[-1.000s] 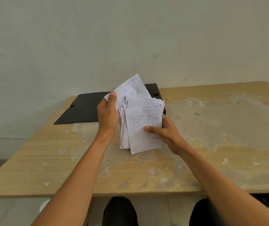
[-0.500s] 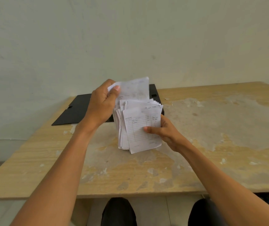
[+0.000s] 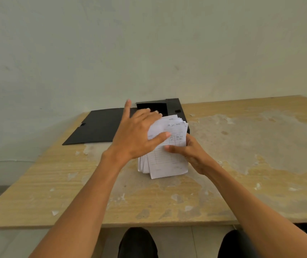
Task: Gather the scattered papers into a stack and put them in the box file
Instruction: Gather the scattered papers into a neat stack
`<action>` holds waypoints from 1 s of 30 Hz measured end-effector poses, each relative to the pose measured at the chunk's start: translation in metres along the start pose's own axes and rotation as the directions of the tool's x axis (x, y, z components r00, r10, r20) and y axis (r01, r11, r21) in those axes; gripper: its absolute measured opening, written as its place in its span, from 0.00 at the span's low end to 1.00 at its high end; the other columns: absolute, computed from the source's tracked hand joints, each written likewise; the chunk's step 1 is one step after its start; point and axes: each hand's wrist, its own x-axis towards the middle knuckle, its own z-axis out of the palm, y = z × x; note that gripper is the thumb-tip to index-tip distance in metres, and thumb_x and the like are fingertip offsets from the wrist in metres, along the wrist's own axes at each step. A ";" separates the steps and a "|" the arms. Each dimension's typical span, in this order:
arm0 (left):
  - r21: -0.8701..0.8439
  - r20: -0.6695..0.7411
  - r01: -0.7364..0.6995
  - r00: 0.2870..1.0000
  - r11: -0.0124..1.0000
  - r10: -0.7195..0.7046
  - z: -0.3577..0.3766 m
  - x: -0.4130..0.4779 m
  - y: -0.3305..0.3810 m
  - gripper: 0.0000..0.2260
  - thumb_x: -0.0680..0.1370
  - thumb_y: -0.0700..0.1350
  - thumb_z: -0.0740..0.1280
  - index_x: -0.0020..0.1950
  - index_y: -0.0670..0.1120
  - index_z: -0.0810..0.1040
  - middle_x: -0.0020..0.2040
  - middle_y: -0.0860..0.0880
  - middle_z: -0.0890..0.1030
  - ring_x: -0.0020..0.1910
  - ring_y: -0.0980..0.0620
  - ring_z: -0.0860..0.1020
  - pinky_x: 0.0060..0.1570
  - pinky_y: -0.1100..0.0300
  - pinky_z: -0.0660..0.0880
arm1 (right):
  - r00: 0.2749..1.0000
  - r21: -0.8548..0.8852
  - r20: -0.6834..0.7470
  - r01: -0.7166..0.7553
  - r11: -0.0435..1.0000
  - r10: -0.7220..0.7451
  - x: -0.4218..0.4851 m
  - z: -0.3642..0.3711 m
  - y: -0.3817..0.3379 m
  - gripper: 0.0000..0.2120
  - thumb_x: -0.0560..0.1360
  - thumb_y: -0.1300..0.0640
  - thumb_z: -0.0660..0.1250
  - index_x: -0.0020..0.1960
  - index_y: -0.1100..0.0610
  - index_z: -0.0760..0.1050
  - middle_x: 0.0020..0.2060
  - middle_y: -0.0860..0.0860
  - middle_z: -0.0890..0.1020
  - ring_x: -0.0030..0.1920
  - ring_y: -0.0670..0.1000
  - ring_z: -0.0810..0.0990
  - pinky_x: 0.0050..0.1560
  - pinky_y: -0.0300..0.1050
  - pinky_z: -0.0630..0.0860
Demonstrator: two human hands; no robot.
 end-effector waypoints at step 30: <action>-0.837 -0.055 0.198 0.897 0.510 -0.438 0.021 -0.021 0.028 0.25 0.74 0.43 0.71 0.67 0.57 0.65 0.52 0.51 0.79 0.48 0.57 0.79 0.47 0.65 0.77 | 0.911 -0.221 -0.249 0.278 0.935 -0.330 -0.008 0.000 -0.013 0.37 0.68 0.50 0.75 0.70 0.39 0.59 0.55 0.49 0.76 0.50 0.51 0.81 0.46 0.44 0.81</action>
